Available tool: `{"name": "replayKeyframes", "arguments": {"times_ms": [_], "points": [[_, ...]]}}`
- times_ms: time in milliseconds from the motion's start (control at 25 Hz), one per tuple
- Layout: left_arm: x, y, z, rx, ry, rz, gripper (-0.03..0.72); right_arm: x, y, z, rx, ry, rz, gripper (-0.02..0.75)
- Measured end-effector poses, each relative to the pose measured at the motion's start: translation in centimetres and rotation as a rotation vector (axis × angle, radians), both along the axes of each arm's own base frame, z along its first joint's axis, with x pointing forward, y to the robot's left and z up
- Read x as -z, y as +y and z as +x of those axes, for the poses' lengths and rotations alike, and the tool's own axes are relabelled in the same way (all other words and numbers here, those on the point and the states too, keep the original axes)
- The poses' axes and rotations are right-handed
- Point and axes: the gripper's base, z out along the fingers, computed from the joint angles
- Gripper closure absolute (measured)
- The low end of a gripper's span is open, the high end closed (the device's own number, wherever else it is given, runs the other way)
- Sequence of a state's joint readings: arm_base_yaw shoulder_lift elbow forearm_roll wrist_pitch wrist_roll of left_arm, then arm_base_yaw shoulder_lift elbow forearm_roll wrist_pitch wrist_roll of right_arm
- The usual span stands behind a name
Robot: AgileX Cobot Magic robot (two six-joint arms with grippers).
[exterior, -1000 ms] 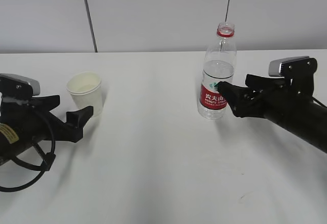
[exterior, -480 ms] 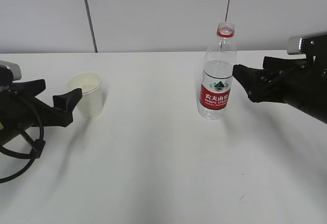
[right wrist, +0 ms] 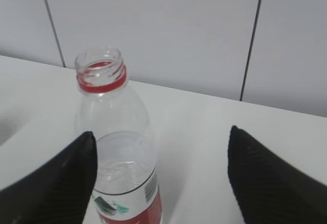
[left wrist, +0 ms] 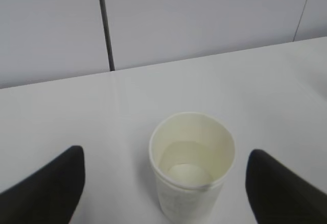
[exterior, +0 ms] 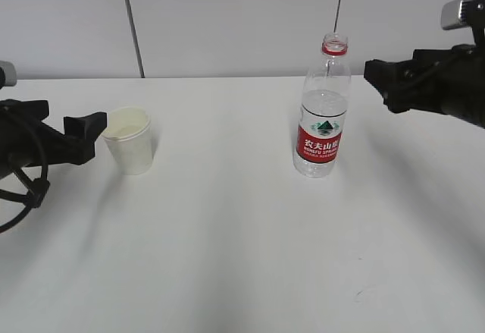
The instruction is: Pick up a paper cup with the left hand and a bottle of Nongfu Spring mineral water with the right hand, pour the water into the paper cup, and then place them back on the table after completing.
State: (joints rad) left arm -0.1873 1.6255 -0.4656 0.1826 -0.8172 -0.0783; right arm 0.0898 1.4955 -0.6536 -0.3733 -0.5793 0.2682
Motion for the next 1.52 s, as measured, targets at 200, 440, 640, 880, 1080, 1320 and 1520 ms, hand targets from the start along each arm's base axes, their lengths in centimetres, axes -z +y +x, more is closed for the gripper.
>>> {"name": "replayKeyframes", "arguments": {"times_ms": [200, 440, 640, 880, 1080, 1320, 1520], "points": [[-2.7, 0.1, 1.4, -0.026, 0.055, 0.048, 0.102, -2.4, -0.6, 0.9, 0.066, 0.063, -0.042, 0.150], [-6.5, 0.4, 3.1, -0.086, 0.180, 0.101, 0.104, -4.9, -1.3, 1.7, 0.160, 0.158, -0.048, 0.150], [-9.8, 0.6, 4.2, -0.144, 0.340, 0.122, 0.109, -5.9, -2.2, 1.8, 0.264, 0.323, -0.078, 0.165], [-12.3, 0.8, 4.0, -0.184, 0.577, 0.145, 0.140, -7.2, -2.6, 0.9, 0.358, 0.612, -0.025, 0.218], [-12.9, 1.0, 2.7, -0.195, 0.785, 0.175, 0.145, -8.4, -1.6, -0.7, 0.273, 0.865, -0.009, 0.249], [-12.3, 1.1, 0.4, -0.192, 1.057, 0.208, 0.153, -9.5, -1.2, -2.5, 0.195, 1.071, -0.054, 0.255], [-12.2, 1.3, -0.3, -0.193, 1.131, 0.230, 0.155, -10.1, -1.3, -2.6, 0.187, 1.071, -0.072, 0.255]]}}
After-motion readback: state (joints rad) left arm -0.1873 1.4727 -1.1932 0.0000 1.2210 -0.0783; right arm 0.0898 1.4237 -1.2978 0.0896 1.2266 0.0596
